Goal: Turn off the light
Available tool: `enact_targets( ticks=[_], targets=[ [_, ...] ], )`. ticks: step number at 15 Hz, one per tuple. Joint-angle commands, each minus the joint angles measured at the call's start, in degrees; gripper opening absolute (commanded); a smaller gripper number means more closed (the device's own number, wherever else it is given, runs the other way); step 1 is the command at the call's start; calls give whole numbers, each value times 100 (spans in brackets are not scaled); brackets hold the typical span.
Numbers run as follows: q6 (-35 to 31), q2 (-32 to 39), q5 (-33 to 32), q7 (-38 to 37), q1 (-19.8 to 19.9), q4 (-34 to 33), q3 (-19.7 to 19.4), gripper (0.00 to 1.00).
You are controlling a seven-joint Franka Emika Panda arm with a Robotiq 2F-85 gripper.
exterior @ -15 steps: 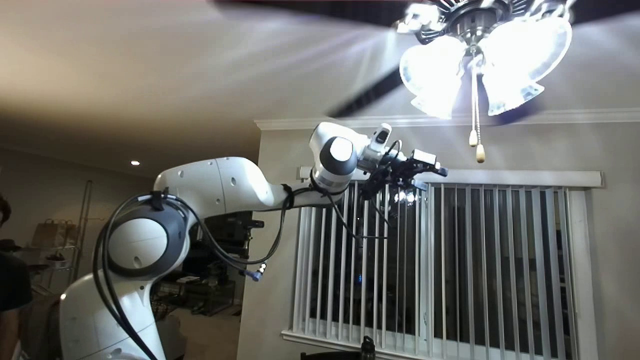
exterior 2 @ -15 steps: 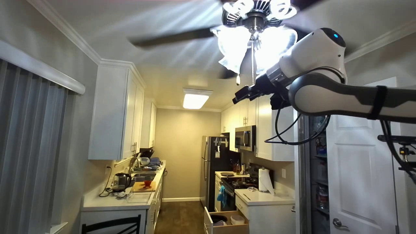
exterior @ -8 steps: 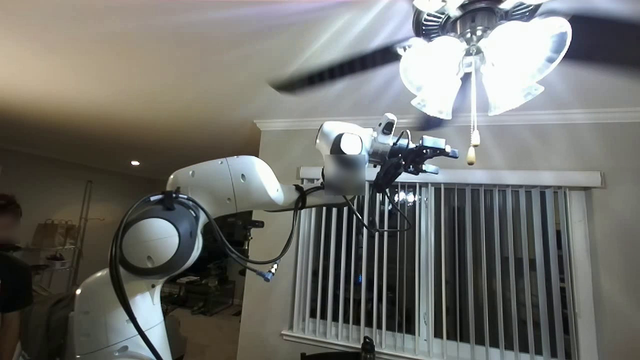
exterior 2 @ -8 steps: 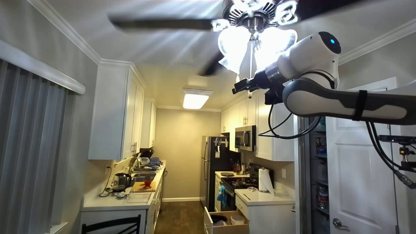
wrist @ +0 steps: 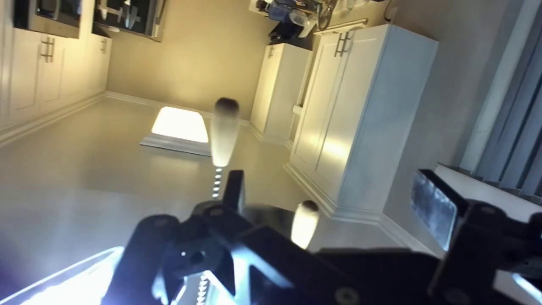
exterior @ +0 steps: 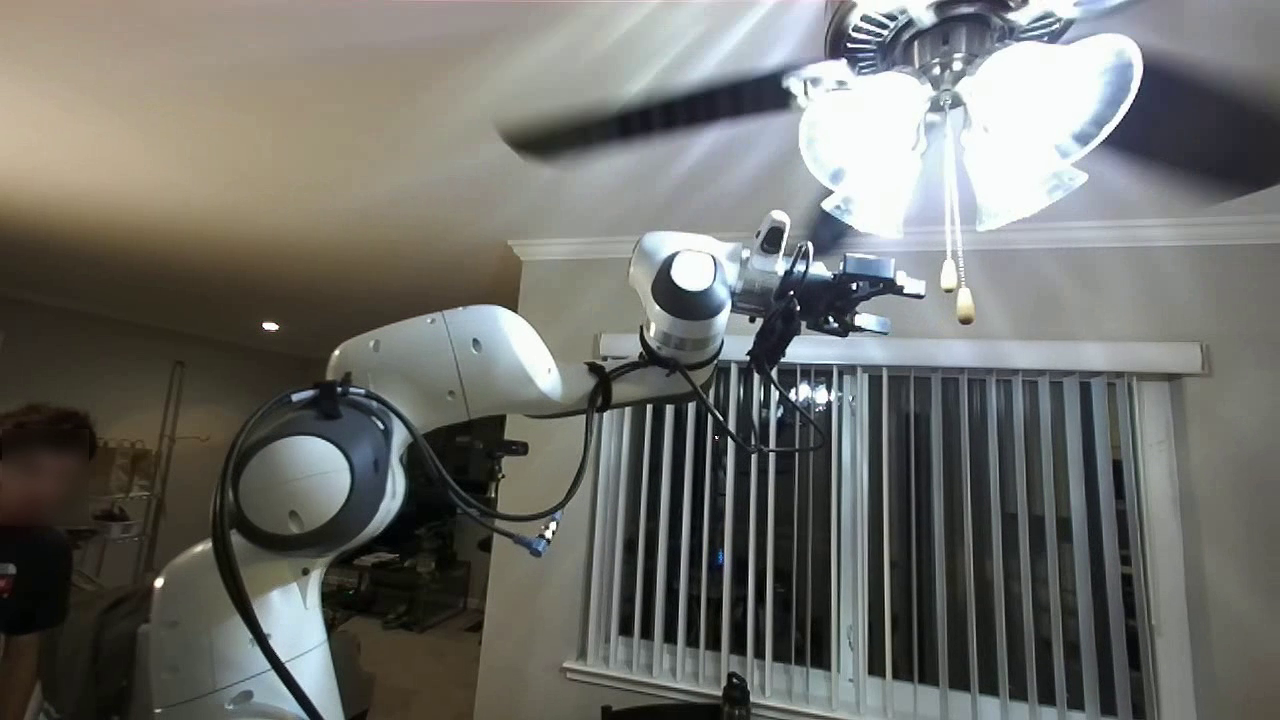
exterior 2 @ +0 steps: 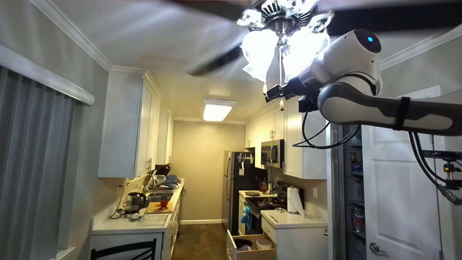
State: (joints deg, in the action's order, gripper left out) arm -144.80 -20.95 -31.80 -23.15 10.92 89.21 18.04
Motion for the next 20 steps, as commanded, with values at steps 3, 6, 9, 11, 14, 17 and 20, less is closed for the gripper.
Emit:
enact_targets(
  ticks=[3, 6, 9, 11, 14, 17, 20],
  targets=[
    [946, 102, -830, -792, 446, -798, 126, 100],
    [1413, 205, -1074, -863, 298, -841, 185, 100],
    [1720, 356, -1242, -951, 121, -829, 248, 100],
    [1794, 485, -1305, -1060, -5, -894, 217, 100],
    [1852, 619, -1437, -1275, -154, -991, 101, 100],
    [1743, 784, -1591, -1623, -237, -1127, 17, 100],
    [1704, 946, -1628, -1840, -436, -1297, -63, 74]
  ],
)
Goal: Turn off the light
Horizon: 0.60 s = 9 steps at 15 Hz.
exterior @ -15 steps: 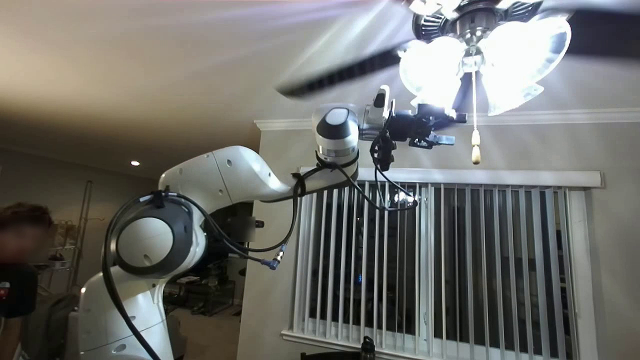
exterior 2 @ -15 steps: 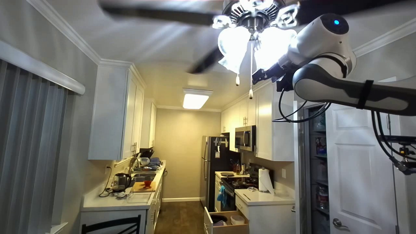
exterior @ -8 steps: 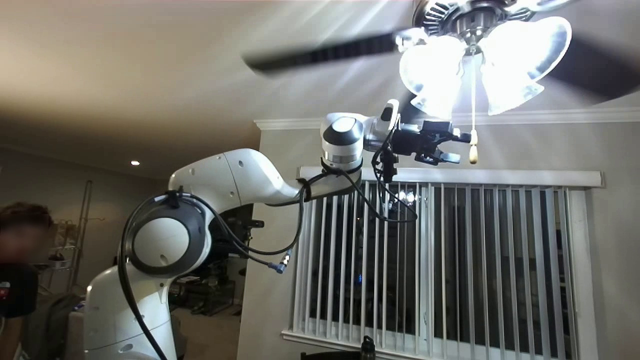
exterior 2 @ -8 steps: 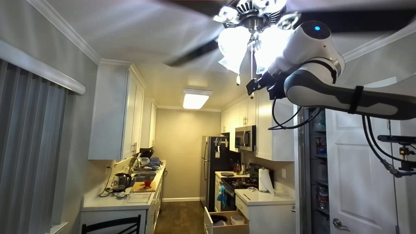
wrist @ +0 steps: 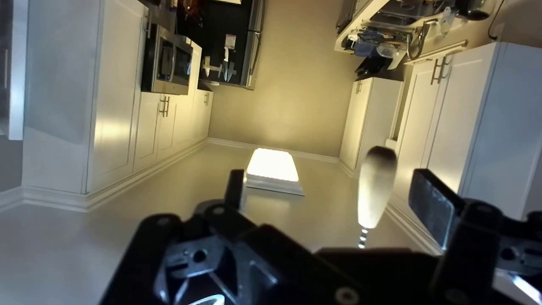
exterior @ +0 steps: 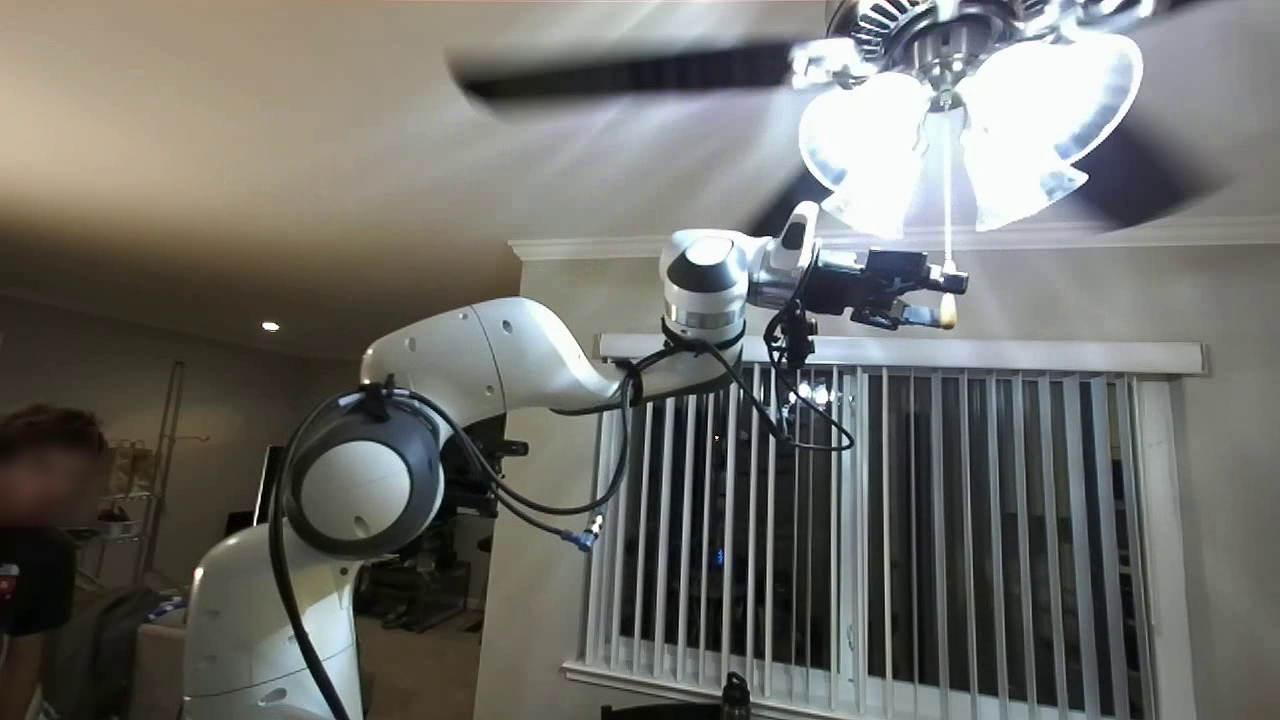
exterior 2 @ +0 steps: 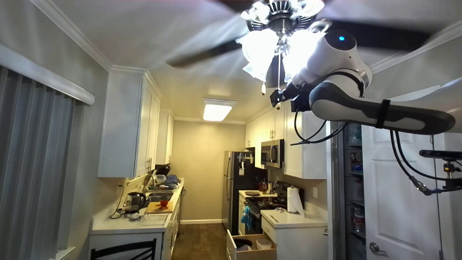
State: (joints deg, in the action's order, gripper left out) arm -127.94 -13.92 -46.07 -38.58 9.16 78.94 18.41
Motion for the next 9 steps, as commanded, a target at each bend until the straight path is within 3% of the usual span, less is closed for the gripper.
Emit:
enact_targets(
  ticks=[1, 9],
  targets=[
    [12, 289, -203, -321, -326, -308, -125, 67],
    [-15, 304, -128, -321, -141, -410, -23, 15]
  ],
)
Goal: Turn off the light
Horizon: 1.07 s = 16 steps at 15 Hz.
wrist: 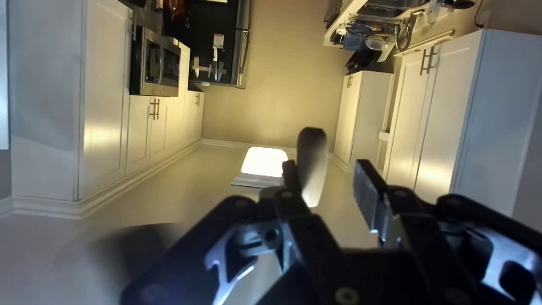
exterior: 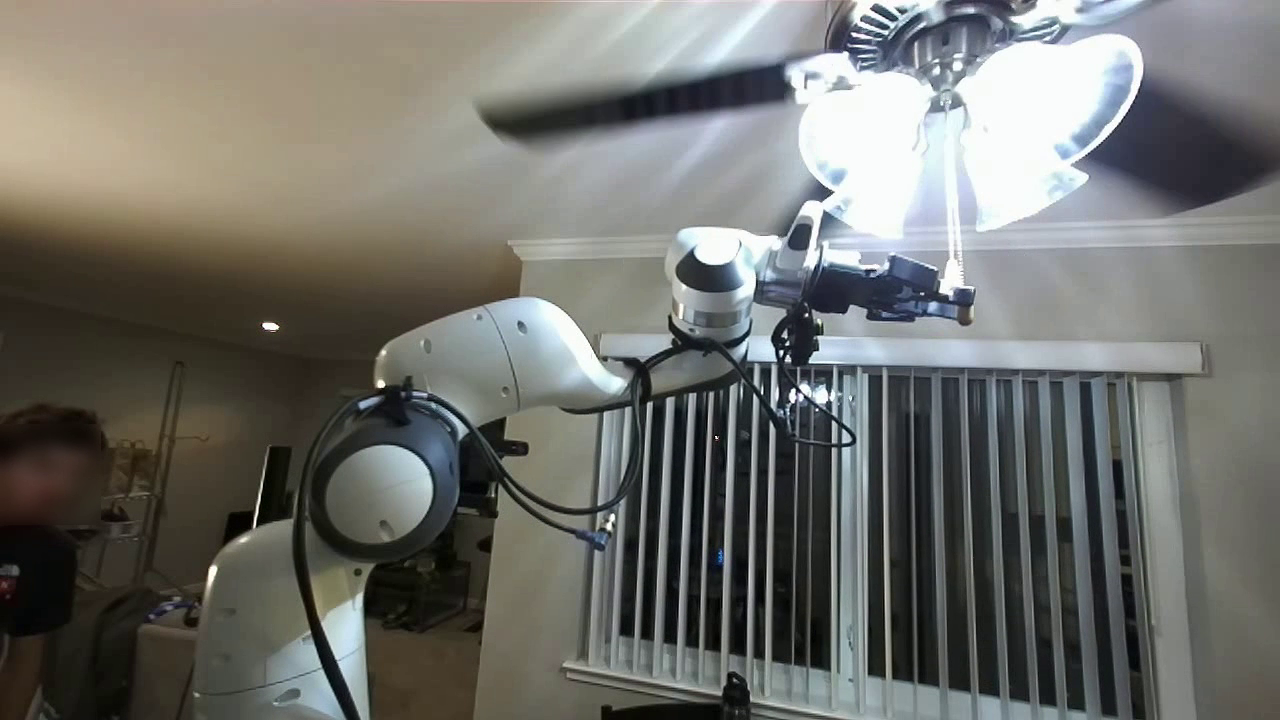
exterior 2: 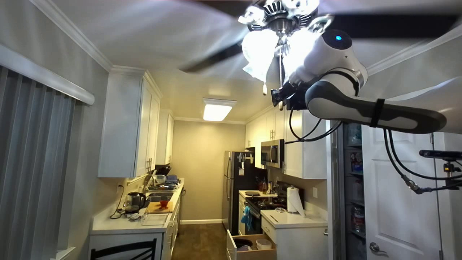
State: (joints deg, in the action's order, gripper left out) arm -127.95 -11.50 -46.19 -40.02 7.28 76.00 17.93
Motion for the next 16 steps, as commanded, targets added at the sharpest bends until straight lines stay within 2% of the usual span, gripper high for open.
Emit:
enact_targets(
  ticks=[1, 2, 3, 5, 16],
  targets=[
    [-23, 62, -124, -187, 54, -126, 23, 9],
    [-32, 62, -135, -192, 61, -137, 20, 1],
    [-31, 66, -129, -193, 64, -150, 17, 1],
    [-25, 73, -130, -195, 74, -148, 6, 4],
    [131, 108, -62, -129, 176, 184, -94, 4]
  ],
)
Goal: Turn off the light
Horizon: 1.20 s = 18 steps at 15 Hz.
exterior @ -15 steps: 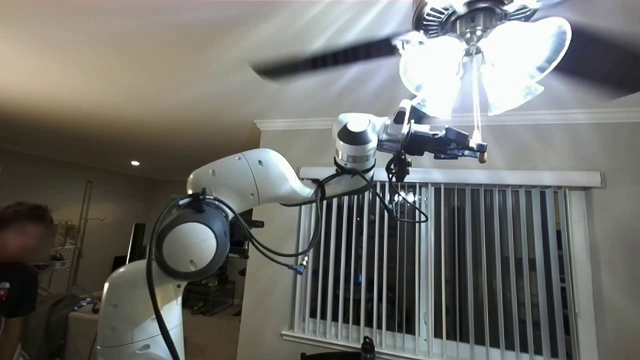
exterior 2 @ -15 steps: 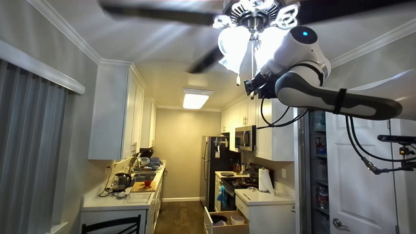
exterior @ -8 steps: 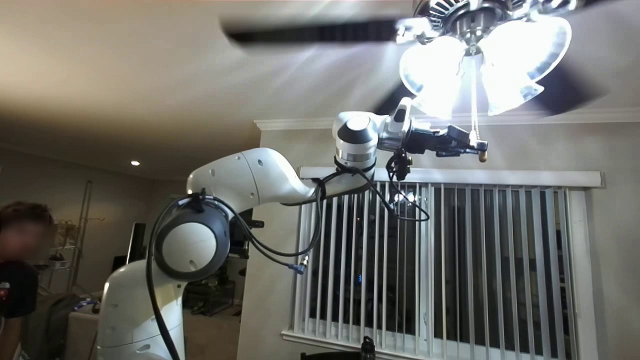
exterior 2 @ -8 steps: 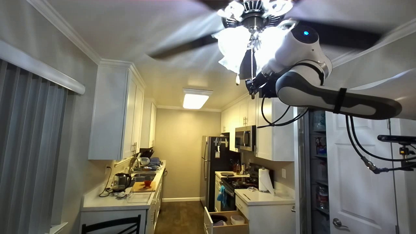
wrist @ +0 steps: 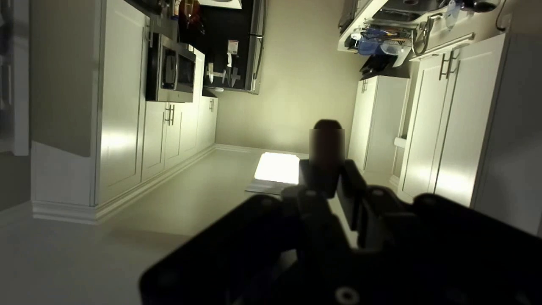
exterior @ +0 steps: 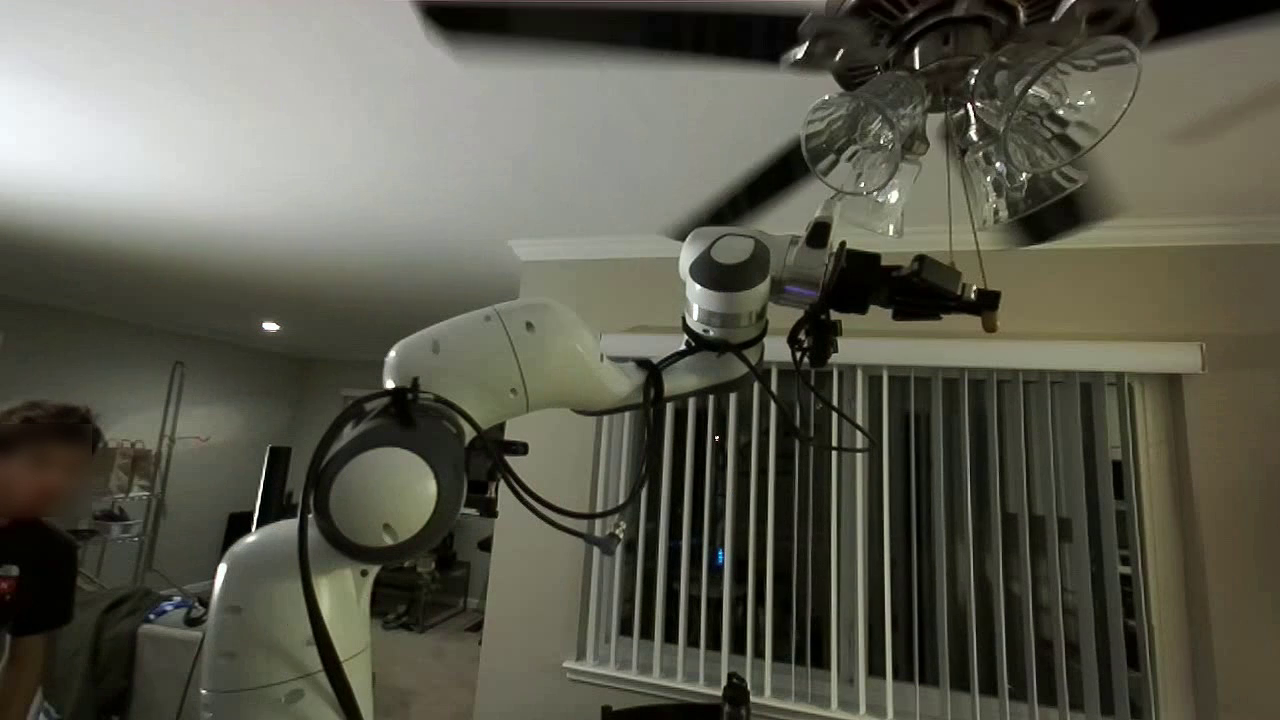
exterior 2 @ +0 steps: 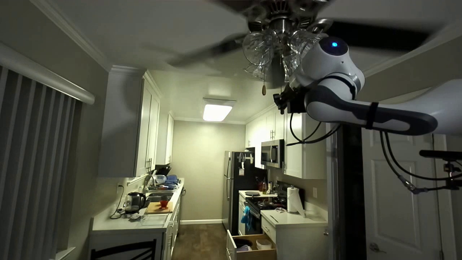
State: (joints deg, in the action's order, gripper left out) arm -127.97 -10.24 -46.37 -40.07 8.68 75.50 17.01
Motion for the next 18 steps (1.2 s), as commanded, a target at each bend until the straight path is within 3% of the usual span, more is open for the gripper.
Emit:
enact_targets(
  ticks=[1, 2, 3, 4, 13, 17, 18],
  targets=[
    [139, -15, -43, -135, 39, 196, 3, 4],
    [82, -11, -16, -136, 27, 151, 1, 4],
    [73, -12, -18, -140, 20, 123, 11, 33],
    [26, -21, -18, -128, 7, 84, 20, 43],
    [374, -98, 23, 80, -15, 555, 57, 99],
    [405, -101, 77, 124, -35, 694, 57, 100],
    [341, 62, -100, -25, -364, 506, -203, 100]
  ],
)
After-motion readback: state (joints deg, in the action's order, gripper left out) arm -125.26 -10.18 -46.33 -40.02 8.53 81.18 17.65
